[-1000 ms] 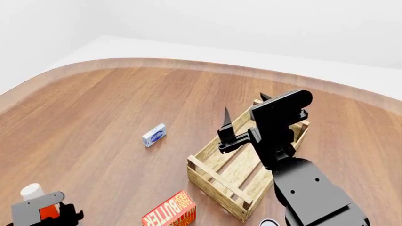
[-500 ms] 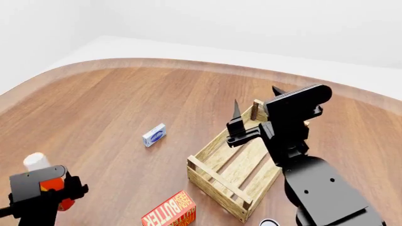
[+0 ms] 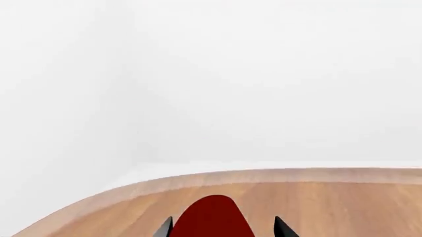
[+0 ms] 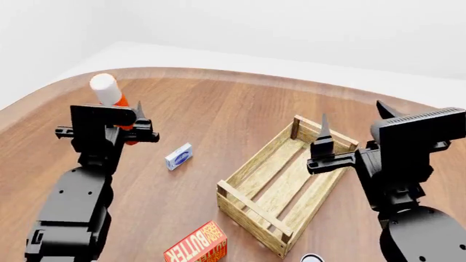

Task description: Pick up the ketchup, and put it in the wooden tray.

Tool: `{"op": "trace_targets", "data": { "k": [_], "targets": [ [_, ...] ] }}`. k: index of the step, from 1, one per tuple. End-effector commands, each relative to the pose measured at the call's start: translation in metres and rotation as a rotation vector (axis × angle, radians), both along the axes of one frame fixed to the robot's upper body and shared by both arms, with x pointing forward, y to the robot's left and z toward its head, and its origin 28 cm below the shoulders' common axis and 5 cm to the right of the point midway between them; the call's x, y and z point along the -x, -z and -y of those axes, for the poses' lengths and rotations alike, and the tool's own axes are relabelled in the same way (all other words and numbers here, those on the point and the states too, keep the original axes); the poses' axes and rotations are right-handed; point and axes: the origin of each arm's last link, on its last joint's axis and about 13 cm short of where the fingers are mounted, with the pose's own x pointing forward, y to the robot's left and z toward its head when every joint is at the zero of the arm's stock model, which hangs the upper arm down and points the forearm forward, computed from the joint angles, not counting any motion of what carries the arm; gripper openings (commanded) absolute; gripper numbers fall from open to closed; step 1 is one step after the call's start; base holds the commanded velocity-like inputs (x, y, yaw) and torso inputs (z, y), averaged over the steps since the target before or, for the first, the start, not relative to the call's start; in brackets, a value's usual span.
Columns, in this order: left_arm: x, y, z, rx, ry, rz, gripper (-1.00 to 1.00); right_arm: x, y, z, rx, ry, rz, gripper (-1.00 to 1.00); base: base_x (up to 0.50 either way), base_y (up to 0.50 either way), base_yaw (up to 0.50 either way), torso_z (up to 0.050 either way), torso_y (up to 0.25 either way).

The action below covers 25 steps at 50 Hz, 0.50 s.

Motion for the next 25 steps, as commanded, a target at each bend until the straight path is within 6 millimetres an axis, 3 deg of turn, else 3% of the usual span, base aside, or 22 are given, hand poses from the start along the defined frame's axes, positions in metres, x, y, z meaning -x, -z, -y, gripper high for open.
{"op": "trace_targets", "data": {
  "k": [1,5,12,25],
  "targets": [
    [-0.036,-0.043,0.059,-0.08,0.214,0.096,-1.0,0.026,-0.006,0.014,-0.008,0.085,0.029,1.0,0.0,0.0,0.0,0.0,0.0],
    [-0.047,-0.054,0.084,-0.074,0.282,0.089,-1.0,0.035,-0.007,0.018,-0.017,0.115,0.041,1.0,0.0,0.0,0.0,0.0,0.0],
    [-0.047,-0.058,0.119,-0.043,0.393,0.063,-1.0,0.051,-0.005,0.028,-0.027,0.179,0.041,1.0,0.0,0.0,0.0,0.0,0.0],
    [-0.055,-0.065,0.168,-0.018,0.52,0.018,-1.0,0.101,-0.001,0.052,-0.03,0.316,0.028,1.0,0.0,0.0,0.0,0.0,0.0]
  ]
}}
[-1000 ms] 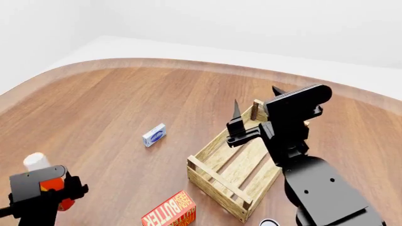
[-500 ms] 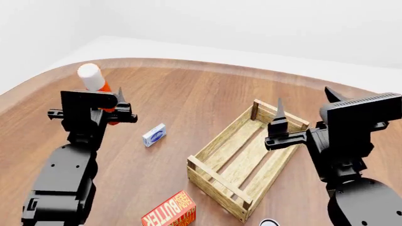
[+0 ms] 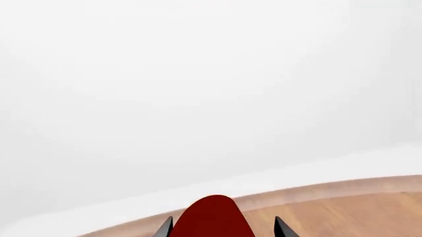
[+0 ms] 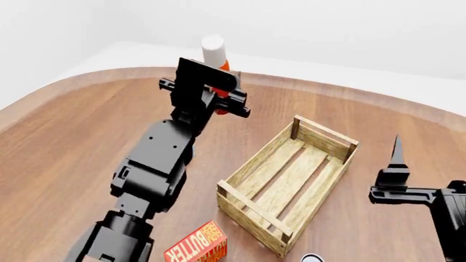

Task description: Pick up the ketchup, and put it in the wooden tray.

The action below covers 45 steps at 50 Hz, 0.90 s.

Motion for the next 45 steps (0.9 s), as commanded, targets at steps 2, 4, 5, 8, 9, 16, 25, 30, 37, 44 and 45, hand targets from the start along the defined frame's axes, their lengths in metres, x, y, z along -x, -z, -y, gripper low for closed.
{"op": "trace_targets", "data": {
  "k": [2,4,5,8,9,16,25,30,37,44,45],
  "targets": [
    [-0.007,-0.017,0.049,0.014,0.129,-0.024,-1.0,0.043,-0.003,0.017,0.002,0.119,-0.004,1.0,0.0,0.0,0.0,0.0,0.0],
    [-0.009,-0.019,0.055,0.018,0.142,-0.036,-1.0,0.05,-0.002,0.02,-0.001,0.14,-0.006,1.0,0.0,0.0,0.0,0.0,0.0],
    [-0.009,-0.02,0.058,0.018,0.147,-0.036,-1.0,0.05,-0.002,0.019,-0.003,0.151,-0.008,1.0,0.0,0.0,0.0,0.0,0.0],
    [-0.011,-0.02,0.066,0.016,0.162,-0.043,-1.0,0.05,-0.003,0.019,-0.01,0.183,-0.014,1.0,0.0,0.0,0.0,0.0,0.0],
    [-0.011,-0.02,0.068,0.015,0.166,-0.044,-1.0,0.05,-0.003,0.019,-0.012,0.192,-0.016,1.0,0.0,0.0,0.0,0.0,0.0],
    [-0.009,-0.025,0.08,0.016,0.201,-0.055,-1.0,0.05,-0.003,0.019,-0.022,0.244,-0.02,1.0,0.0,0.0,0.0,0.0,0.001],
    [-0.006,-0.03,0.085,0.02,0.222,-0.059,-1.0,0.05,-0.003,0.018,-0.035,0.286,-0.017,1.0,0.0,0.0,0.0,0.0,0.0],
    [-0.005,-0.029,0.086,0.013,0.226,-0.064,-1.0,0.05,-0.003,0.018,-0.037,0.305,-0.015,1.0,0.0,0.0,0.0,0.0,0.0],
    [-0.004,-0.031,0.087,0.008,0.23,-0.071,-1.0,0.05,-0.003,0.018,-0.034,0.321,-0.015,1.0,0.0,0.0,0.0,0.0,-0.076],
    [-0.004,-0.031,0.088,-0.002,0.225,-0.078,-1.0,0.05,-0.003,0.018,-0.033,0.328,-0.017,1.0,0.0,0.0,0.0,0.0,-0.114],
    [-0.004,-0.032,0.088,-0.004,0.224,-0.078,-1.0,0.05,-0.003,0.018,-0.033,0.33,-0.017,1.0,0.0,0.0,0.0,0.0,-0.133]
  ]
}}
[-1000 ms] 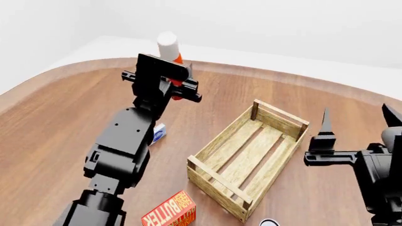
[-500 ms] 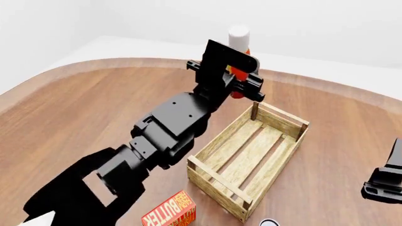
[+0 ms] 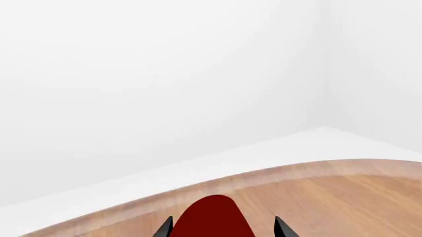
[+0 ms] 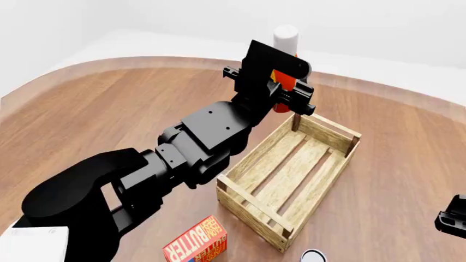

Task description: Pick up the ketchup, and put it in the wooden tray.

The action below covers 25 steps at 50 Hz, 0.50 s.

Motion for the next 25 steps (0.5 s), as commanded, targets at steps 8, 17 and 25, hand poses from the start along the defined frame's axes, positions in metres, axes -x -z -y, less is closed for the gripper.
{"op": "trace_targets", "data": {
  "k": [8,17,25],
  "targets": [
    [0.0004,-0.0046,0.0012,-0.002,-0.006,-0.008,-1.0,0.0005,-0.0002,-0.0001,0.001,0.027,0.0,1.0,0.0,0.0,0.0,0.0,-0.139],
    [0.0022,-0.0117,0.0041,0.008,0.013,-0.001,-1.0,0.0004,-0.0002,0.0,0.01,0.029,0.004,1.0,0.0,0.0,0.0,0.0,-0.143],
    [0.0067,-0.0134,0.009,0.021,0.03,-0.006,-1.0,0.0004,-0.0002,0.0,0.012,0.038,0.004,1.0,0.0,0.0,0.0,0.0,-0.15]
  ]
}}
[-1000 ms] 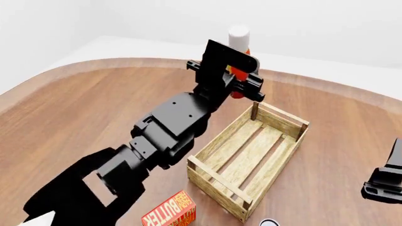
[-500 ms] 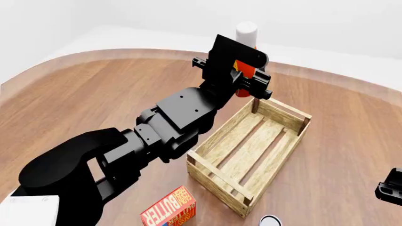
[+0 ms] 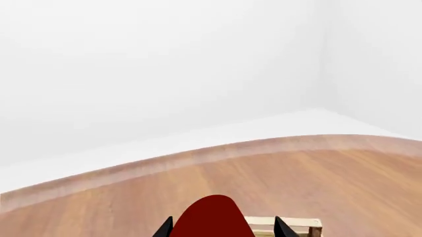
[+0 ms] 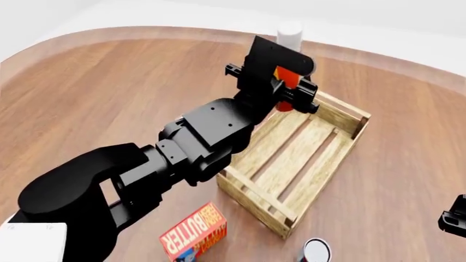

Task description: Pick up the ketchup, and put it in the wooden tray.

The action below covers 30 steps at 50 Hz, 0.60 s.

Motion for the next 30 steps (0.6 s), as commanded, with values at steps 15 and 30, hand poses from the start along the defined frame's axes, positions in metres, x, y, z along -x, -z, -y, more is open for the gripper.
{"op": "trace_targets", "data": {
  "k": [15,30],
  "targets": [
    [0.011,-0.003,0.012,0.017,0.044,-0.003,-1.0,0.0,0.0,0.0,-0.007,0.036,0.005,1.0,0.0,0.0,0.0,0.0,-0.16],
    [0.015,0.004,0.014,-0.013,0.063,0.019,-1.0,0.0,0.0,0.0,-0.013,0.054,0.007,1.0,0.0,0.0,0.0,0.0,-0.16]
  ]
}}
